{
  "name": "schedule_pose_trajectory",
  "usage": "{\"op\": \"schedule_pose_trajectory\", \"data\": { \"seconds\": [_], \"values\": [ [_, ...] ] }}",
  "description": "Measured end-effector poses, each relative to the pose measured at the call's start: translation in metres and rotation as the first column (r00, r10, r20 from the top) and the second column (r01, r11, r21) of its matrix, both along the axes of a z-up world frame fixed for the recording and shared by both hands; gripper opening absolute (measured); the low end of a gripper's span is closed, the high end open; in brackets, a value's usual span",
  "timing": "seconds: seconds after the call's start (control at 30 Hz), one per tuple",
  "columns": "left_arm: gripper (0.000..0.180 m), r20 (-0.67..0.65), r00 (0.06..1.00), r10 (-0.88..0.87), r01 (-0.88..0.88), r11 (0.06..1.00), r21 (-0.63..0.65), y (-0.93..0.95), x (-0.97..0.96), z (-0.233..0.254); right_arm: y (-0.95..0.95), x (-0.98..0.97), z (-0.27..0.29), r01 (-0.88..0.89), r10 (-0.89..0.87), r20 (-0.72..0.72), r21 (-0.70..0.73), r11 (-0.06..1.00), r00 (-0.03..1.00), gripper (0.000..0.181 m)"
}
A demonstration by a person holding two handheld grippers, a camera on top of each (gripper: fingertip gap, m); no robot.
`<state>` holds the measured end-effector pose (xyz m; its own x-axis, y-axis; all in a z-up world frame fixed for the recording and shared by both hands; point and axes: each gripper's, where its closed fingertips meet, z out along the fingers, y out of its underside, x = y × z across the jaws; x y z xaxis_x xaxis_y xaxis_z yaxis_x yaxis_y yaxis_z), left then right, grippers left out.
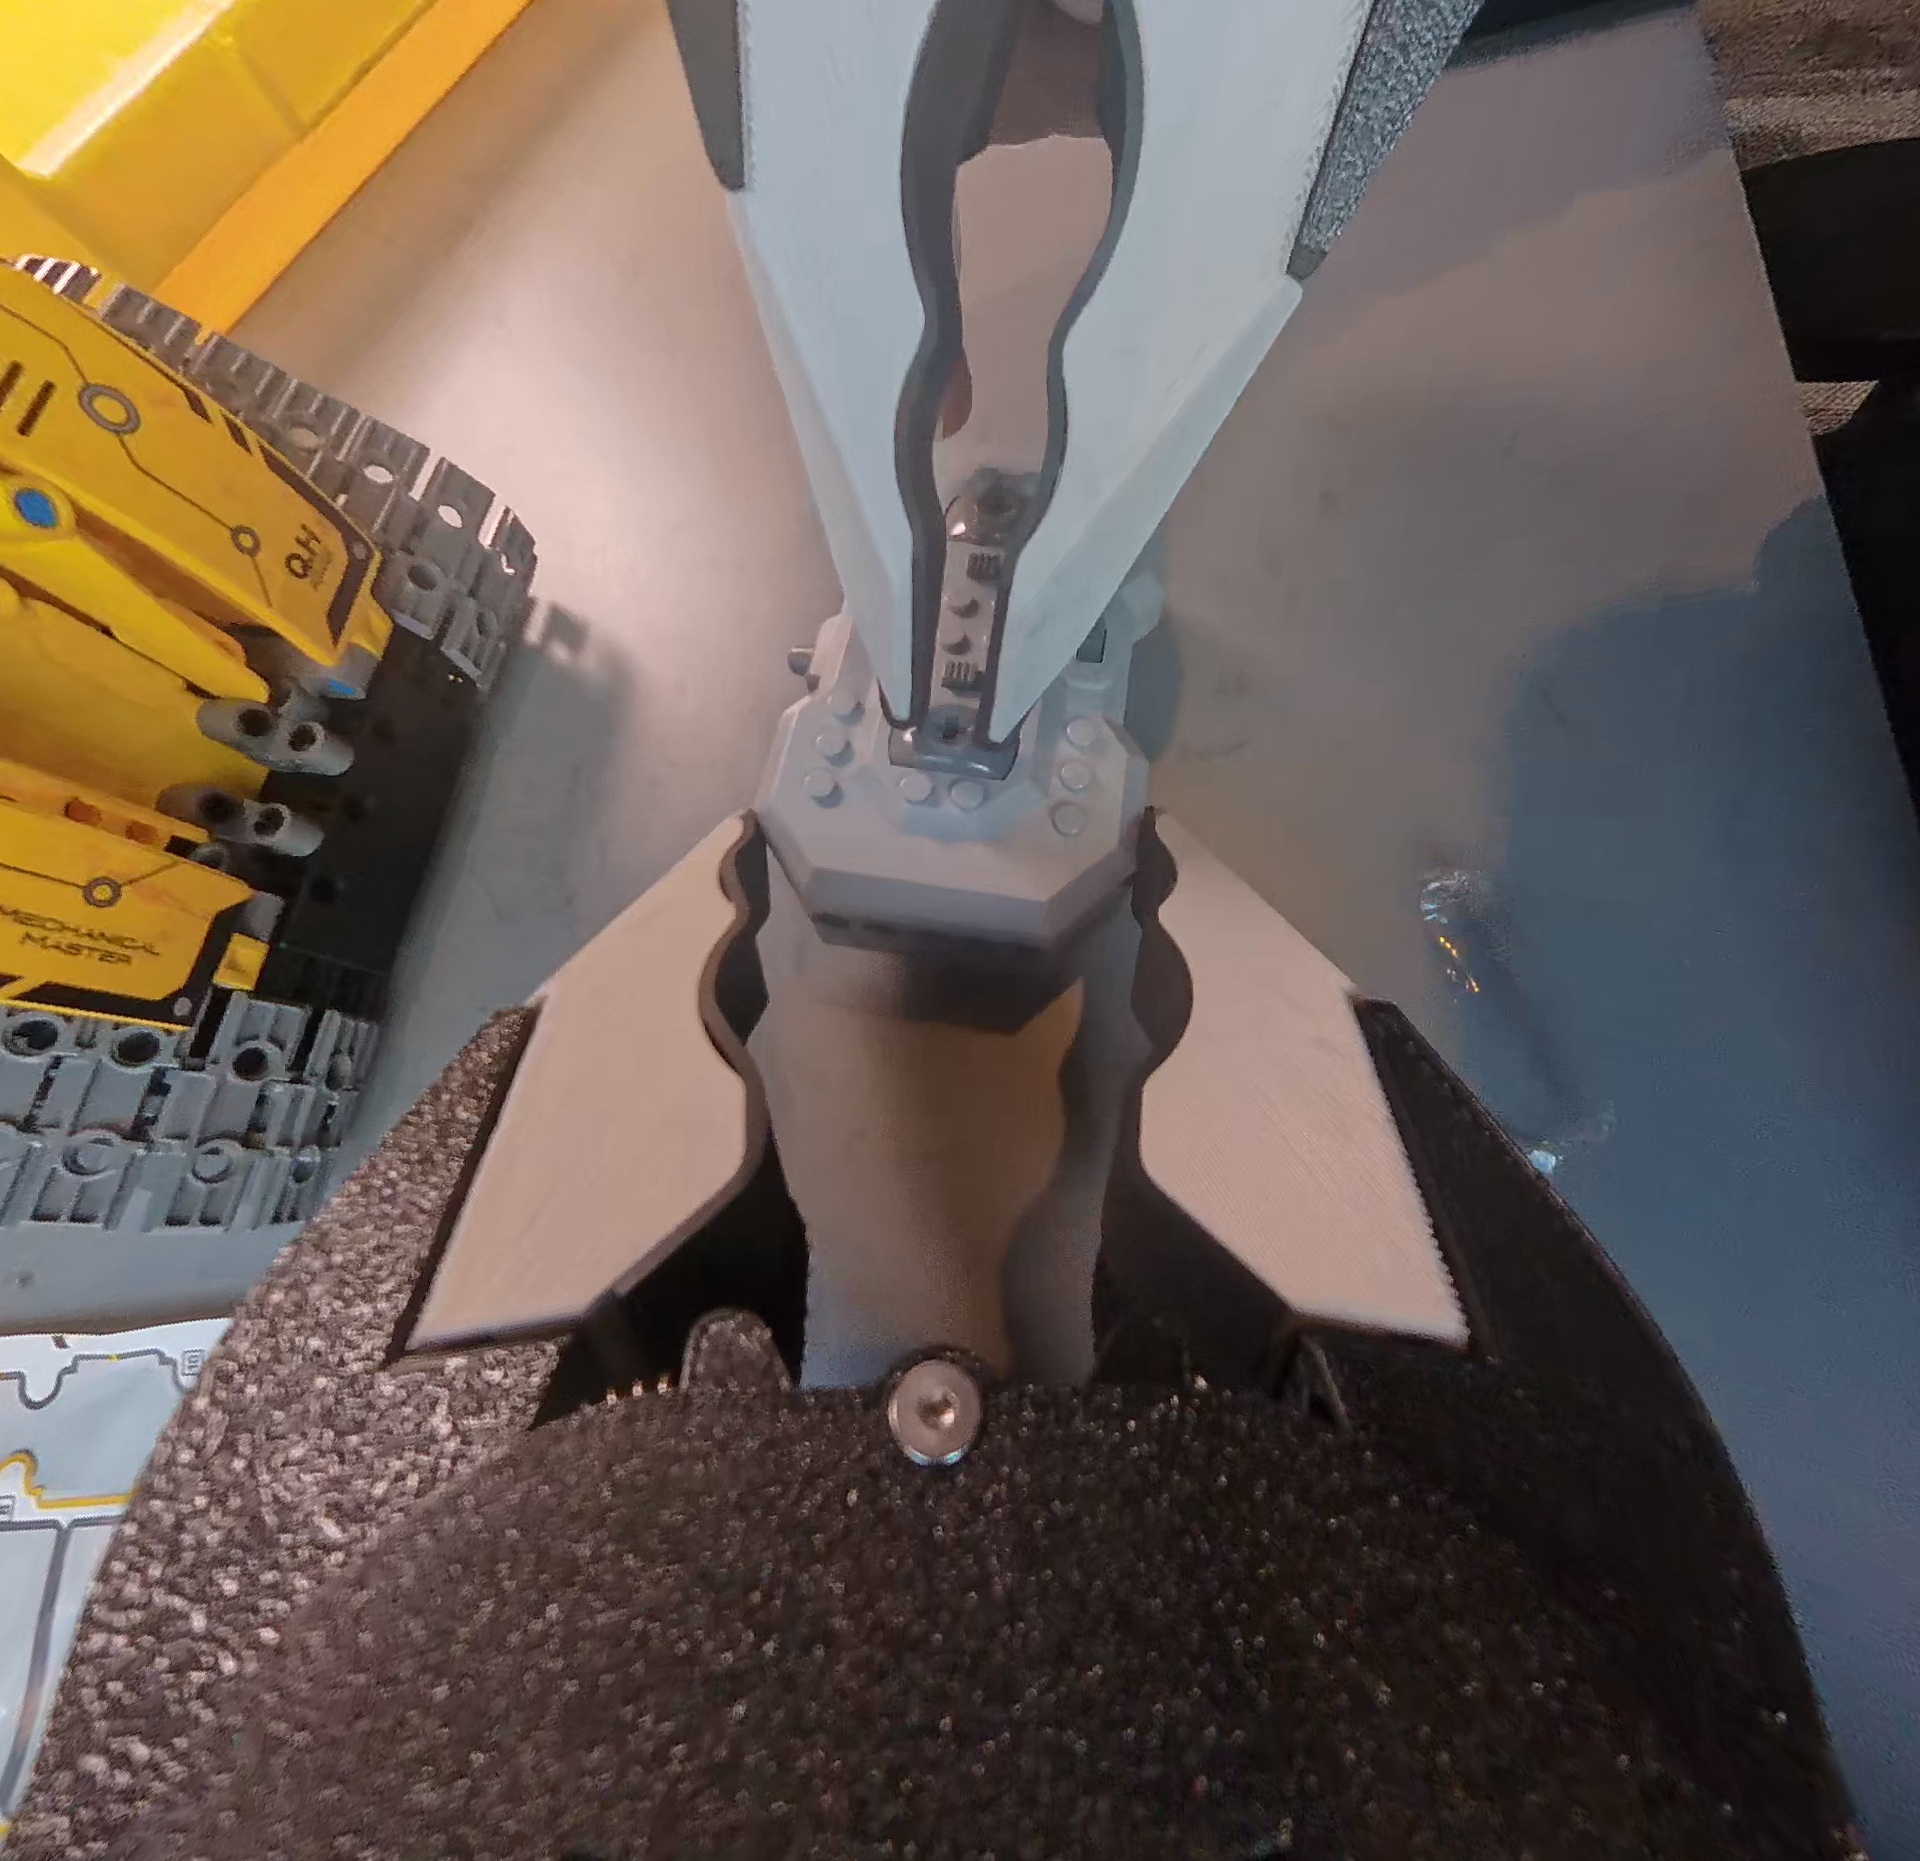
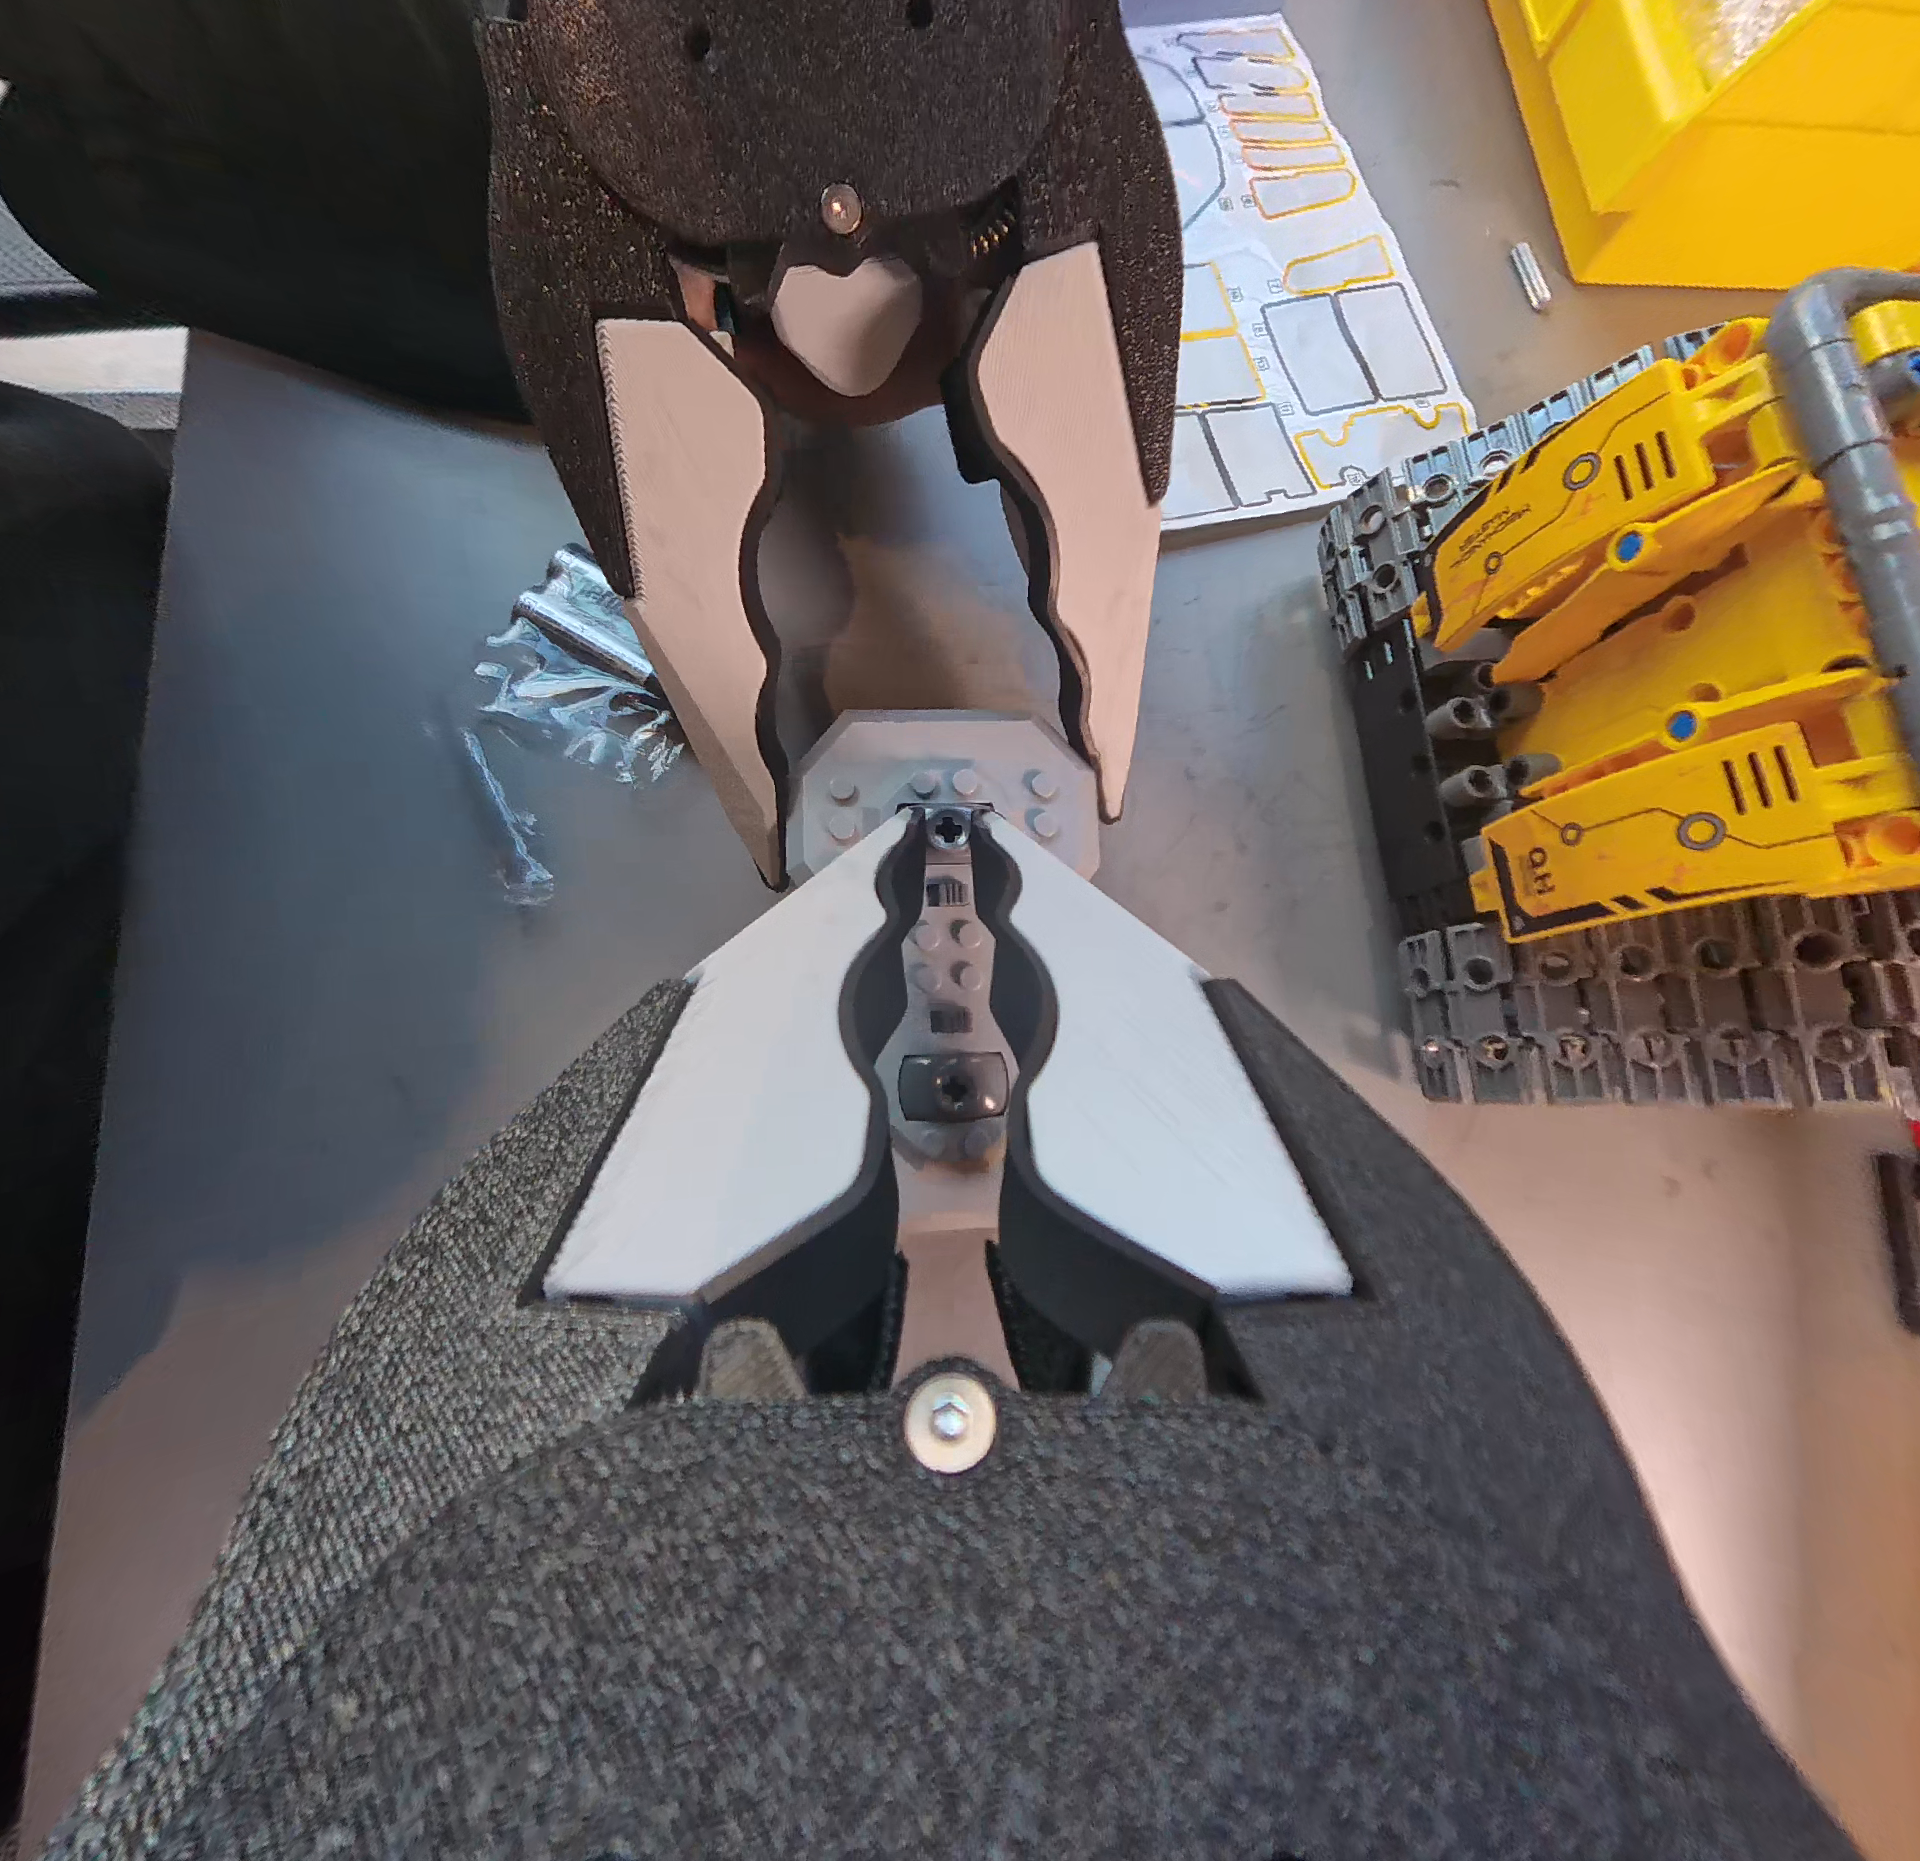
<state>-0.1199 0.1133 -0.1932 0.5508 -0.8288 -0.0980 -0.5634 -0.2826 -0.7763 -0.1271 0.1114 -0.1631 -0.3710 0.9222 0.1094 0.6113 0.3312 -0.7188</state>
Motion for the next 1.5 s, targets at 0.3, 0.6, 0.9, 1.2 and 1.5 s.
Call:
{"op": "schedule_pose_trajectory", "data": {
  "seconds": [0.3, 0.6, 0.9, 1.2, 1.5],
  "values": [
    [0.069, -0.038, 0.999, -0.013, 0.018, 0.990, 0.141, 0.003, 0.010, 0.028, 0.007, 0.019, 0.024, 0.128, -0.118, -0.143, 0.062, 0.990, 0.983, 0.021],
    [0.069, -0.072, 0.997, -0.018, 0.041, 0.942, 0.333, 0.004, 0.022, 0.080, 0.021, 0.102, 0.076, 0.359, -0.417, -0.491, -0.212, 0.909, 0.765, 0.081],
    [0.069, -0.046, 0.995, -0.091, 0.102, 0.851, 0.515, -0.039, 0.069, 0.148, -0.022, 0.100, 0.107, 0.230, -0.410, -0.639, -0.349, 0.909, 0.651, 0.087],
    [0.069, 0.022, 0.983, -0.180, 0.131, 0.788, 0.602, -0.075, 0.099, 0.181, -0.051, 0.113, 0.130, 0.202, -0.307, -0.728, -0.232, 0.952, 0.612, 0.074],
    [0.074, 0.293, 0.931, -0.218, 0.041, 0.858, 0.511, -0.072, 0.109, 0.205, -0.044, 0.127, 0.150, 0.225, -0.373, -0.808, -0.301, 0.927, 0.457, 0.073]
  ]
}}
